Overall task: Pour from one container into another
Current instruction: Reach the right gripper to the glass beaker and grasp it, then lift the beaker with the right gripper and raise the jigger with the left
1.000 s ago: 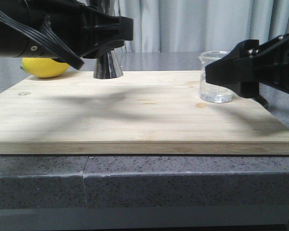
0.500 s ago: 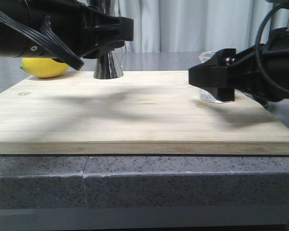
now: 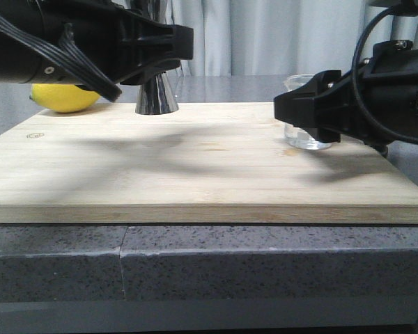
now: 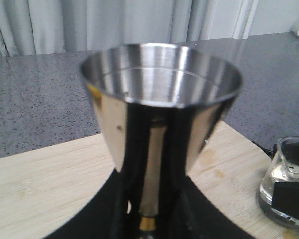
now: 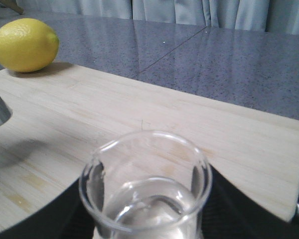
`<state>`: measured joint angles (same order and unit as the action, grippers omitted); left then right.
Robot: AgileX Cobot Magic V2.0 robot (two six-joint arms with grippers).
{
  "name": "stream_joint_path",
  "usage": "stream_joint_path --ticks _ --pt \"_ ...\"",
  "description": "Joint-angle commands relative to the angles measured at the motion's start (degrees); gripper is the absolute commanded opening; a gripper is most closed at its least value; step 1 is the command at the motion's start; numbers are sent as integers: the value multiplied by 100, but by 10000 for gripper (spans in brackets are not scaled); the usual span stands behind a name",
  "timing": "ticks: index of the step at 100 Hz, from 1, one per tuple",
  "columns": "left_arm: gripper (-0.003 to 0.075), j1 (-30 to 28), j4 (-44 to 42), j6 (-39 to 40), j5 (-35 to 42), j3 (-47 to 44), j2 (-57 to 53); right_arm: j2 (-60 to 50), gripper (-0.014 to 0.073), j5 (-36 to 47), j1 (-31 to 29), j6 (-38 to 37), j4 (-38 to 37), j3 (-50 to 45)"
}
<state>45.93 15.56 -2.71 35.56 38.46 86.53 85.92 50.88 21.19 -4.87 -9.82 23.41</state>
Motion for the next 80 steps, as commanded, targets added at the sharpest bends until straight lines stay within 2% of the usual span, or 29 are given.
stream_joint_path --ticks 1,37,58,80 --pt "-19 22 -58 49 466 170 -233 -136 309 335 5 84 -107 144" --pt "-19 22 -58 49 511 170 -233 -136 309 164 5 84 -119 19" --pt "-19 48 -130 62 511 170 -271 -158 309 799 5 236 -119 130" --pt "-19 151 -211 62 352 170 -453 -273 309 206 5 320 -613 769"
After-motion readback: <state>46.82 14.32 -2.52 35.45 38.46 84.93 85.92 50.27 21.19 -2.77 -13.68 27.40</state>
